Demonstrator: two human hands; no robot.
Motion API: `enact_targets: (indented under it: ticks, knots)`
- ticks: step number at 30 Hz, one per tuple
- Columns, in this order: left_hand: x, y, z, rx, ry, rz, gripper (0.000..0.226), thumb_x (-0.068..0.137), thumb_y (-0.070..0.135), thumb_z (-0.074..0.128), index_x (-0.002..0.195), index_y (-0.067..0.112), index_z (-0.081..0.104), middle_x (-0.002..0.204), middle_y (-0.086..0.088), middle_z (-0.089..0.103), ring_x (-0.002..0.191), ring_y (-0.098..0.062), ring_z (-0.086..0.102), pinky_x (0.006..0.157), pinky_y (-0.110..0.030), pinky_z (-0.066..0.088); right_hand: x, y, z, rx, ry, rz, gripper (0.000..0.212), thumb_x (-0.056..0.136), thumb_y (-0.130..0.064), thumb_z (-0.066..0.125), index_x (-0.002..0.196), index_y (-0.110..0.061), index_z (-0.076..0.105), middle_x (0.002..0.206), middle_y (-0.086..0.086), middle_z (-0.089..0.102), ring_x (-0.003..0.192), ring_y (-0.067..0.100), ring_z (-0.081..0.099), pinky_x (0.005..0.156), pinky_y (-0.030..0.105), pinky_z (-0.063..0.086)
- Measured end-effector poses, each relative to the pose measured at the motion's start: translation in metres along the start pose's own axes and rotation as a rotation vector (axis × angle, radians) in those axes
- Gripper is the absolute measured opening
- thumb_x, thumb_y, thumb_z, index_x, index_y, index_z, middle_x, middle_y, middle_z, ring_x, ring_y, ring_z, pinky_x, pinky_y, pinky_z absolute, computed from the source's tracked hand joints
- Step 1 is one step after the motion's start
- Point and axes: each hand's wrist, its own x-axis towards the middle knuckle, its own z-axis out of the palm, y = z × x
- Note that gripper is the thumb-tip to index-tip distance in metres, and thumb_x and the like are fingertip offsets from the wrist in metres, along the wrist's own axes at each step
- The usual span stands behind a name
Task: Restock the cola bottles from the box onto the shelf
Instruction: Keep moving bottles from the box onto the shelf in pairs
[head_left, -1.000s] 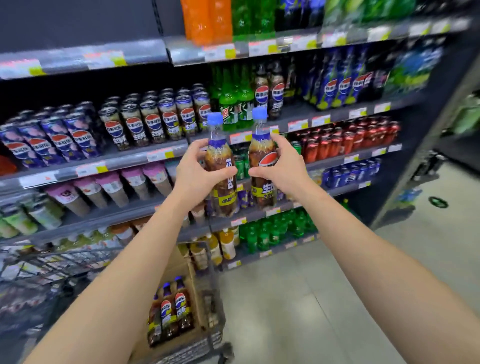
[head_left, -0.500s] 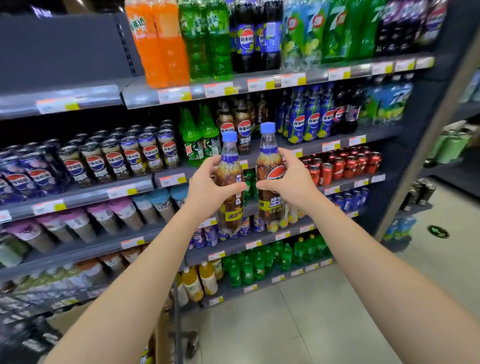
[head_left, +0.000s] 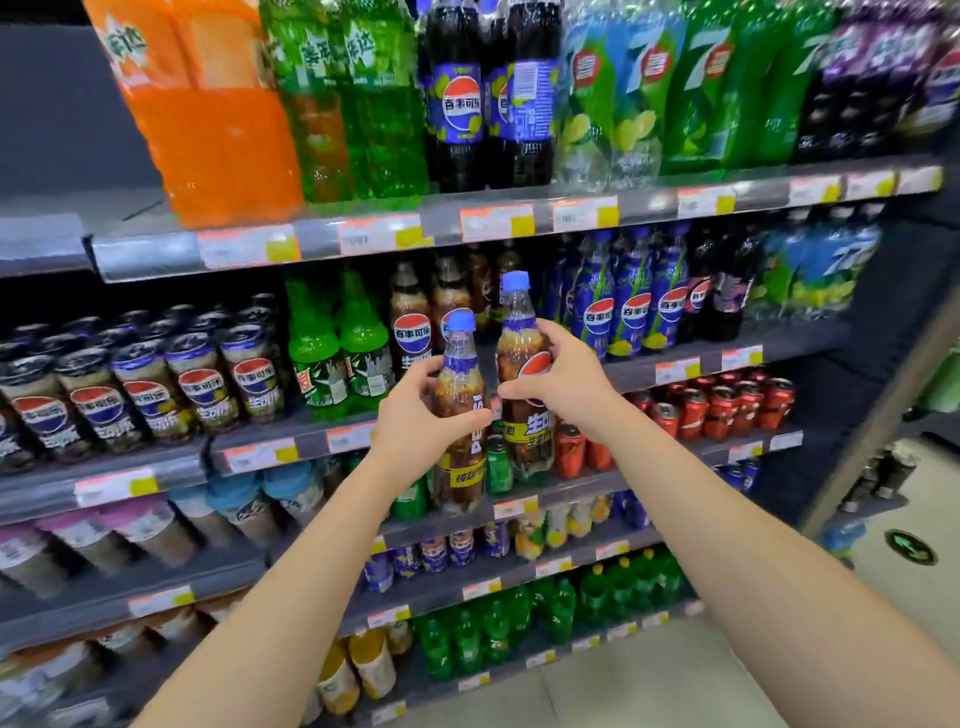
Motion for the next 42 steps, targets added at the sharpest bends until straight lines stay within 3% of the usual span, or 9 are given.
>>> enact_targets:
  ticks: [4,8,12,19,23,27,32,37,42]
  knots:
    - [0.029,-0.006,0.008,0.028,0.021,-0.017,0.086,0.071,0.037,0.094,0.145,0.028,0.050,0.126,0.014,0.059,0.098,0.020,0.052,0.076,0.000,0.042,0.052,0.007,-0.004,0.013,0.001,0.020,0.108,0.057,-0.031,0.096,0.149,-0.030,0.041,0.128,-0.006,0.062,0.111,0.018,0.063,0.094,0.041,0.056]
    - [0.045,-0.010,0.014,0.054,0.051,-0.059,0.083,0.069,0.037,0.095,0.140,0.027,0.053,0.127,0.015,0.063,0.109,0.009,0.059,0.098,-0.023,0.052,0.101,0.011,-0.007,0.026,-0.007,-0.013,0.109,0.058,-0.027,0.097,0.152,-0.025,0.041,0.130,-0.007,0.062,0.113,0.017,0.062,0.100,0.040,0.053]
    - [0.051,-0.006,0.024,0.069,0.082,-0.076,0.070,0.075,0.022,0.092,0.126,0.035,0.046,0.104,0.032,0.049,0.082,0.038,0.046,0.066,0.007,0.038,0.145,0.015,-0.002,0.040,-0.026,-0.038,0.113,0.059,-0.023,0.097,0.154,-0.021,0.037,0.139,0.001,0.058,0.121,0.023,0.059,0.102,0.044,0.052]
    - [0.058,-0.008,0.042,0.095,0.207,-0.079,0.080,0.073,0.029,0.093,0.141,0.029,0.050,0.110,0.033,0.048,0.107,0.005,0.050,0.077,-0.002,0.035,0.185,0.023,0.008,0.044,-0.047,-0.112,0.101,0.068,-0.018,0.093,0.152,-0.018,0.038,0.131,0.005,0.058,0.120,0.023,0.055,0.101,0.031,0.046]
    - [0.060,-0.011,0.049,0.103,0.230,-0.081,0.074,0.073,0.028,0.093,0.132,0.035,0.049,0.112,0.032,0.052,0.098,0.027,0.049,0.078,0.003,0.039,0.194,0.034,0.021,0.068,-0.009,-0.127,0.096,0.070,-0.021,0.091,0.150,-0.019,0.037,0.133,0.009,0.060,0.122,0.027,0.056,0.098,0.033,0.044]
    - [0.060,-0.010,0.052,0.116,0.259,-0.081,0.077,0.071,0.033,0.094,0.135,0.036,0.051,0.118,0.023,0.057,0.115,0.000,0.054,0.095,-0.022,0.044,0.205,0.043,0.034,0.017,-0.003,-0.191,0.098,0.072,-0.030,0.090,0.152,-0.022,0.034,0.130,0.012,0.063,0.119,0.030,0.059,0.097,0.031,0.046]
    - [0.059,-0.017,0.052,0.089,0.269,-0.063,0.070,0.069,0.033,0.095,0.123,0.044,0.053,0.115,0.022,0.065,0.106,0.009,0.061,0.088,-0.019,0.052,0.213,0.048,0.038,-0.203,-0.072,-0.194,0.116,0.071,-0.025,0.089,0.159,-0.033,0.013,0.142,0.018,0.052,0.128,0.039,0.051,0.107,0.045,0.045]
    - [0.064,-0.022,0.057,0.048,0.258,-0.057,0.078,0.068,0.033,0.096,0.135,0.032,0.056,0.123,0.014,0.068,0.114,0.001,0.061,0.094,-0.027,0.055,0.223,0.054,0.033,-0.202,-0.066,-0.253,0.113,0.075,-0.014,0.088,0.161,-0.022,0.015,0.141,0.014,0.057,0.131,0.034,0.053,0.109,0.039,0.042]
    - [0.068,-0.020,0.057,0.032,0.240,-0.036,0.074,0.070,0.028,0.095,0.134,0.031,0.058,0.118,0.014,0.070,0.103,0.009,0.064,0.082,-0.013,0.052,0.231,0.052,0.039,-0.176,-0.066,-0.260,0.111,0.077,-0.013,0.086,0.161,-0.022,0.015,0.142,0.015,0.055,0.132,0.032,0.052,0.108,0.034,0.039]
